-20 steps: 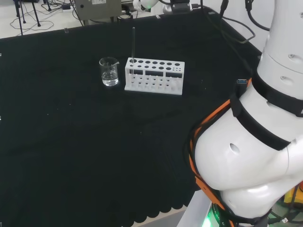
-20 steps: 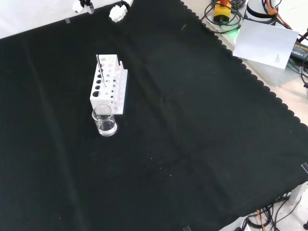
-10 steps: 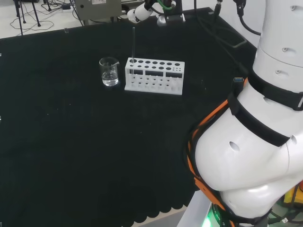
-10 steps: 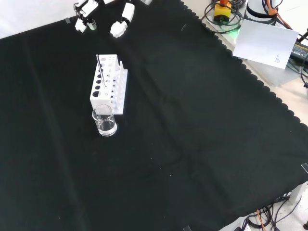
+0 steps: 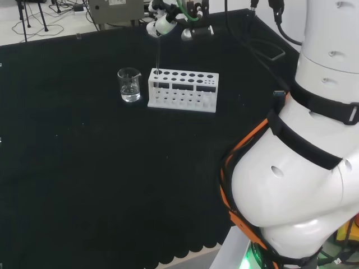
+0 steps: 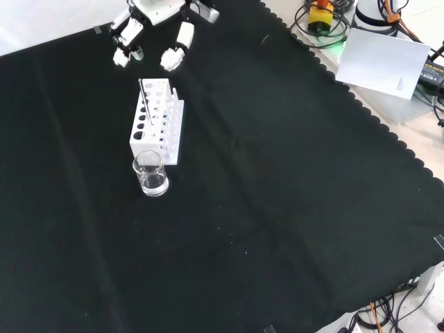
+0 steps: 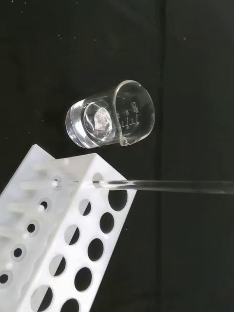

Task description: Take the glass rod from the white test tube rack.

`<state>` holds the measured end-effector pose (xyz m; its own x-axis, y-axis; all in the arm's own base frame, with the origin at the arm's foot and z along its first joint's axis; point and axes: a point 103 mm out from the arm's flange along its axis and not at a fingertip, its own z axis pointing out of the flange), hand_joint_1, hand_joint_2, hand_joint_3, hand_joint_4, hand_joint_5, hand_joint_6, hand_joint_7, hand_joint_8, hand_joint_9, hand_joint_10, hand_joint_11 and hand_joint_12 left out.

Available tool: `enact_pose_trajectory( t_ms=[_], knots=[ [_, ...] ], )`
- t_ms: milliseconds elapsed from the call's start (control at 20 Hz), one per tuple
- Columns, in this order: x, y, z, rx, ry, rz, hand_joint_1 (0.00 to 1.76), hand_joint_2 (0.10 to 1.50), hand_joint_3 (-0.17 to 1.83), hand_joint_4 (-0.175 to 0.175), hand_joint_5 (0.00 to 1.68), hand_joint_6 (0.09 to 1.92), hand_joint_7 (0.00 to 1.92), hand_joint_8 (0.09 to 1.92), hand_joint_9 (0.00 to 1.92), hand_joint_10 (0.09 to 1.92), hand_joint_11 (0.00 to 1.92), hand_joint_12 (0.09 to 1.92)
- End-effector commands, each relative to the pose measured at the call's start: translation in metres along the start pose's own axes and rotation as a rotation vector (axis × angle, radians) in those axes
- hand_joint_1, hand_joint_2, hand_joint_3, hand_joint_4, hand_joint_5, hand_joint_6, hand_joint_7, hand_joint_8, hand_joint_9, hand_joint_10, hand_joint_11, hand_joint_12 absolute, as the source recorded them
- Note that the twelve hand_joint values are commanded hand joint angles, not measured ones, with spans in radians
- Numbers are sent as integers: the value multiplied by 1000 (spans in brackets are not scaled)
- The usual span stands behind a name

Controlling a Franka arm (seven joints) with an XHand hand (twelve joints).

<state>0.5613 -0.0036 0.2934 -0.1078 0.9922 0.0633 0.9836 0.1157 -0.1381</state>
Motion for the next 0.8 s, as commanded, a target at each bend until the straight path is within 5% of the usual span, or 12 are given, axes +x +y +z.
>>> enact_pose_trajectory(
  t_ms=[50,800],
  knots=[
    [6,20,24,-23,10,-26,653,917,497,-175,368,87,630,1007,843,909,235,1440],
    [-13,39,35,-23,41,-38,660,918,495,-175,412,87,680,1023,901,929,243,1432]
  ],
)
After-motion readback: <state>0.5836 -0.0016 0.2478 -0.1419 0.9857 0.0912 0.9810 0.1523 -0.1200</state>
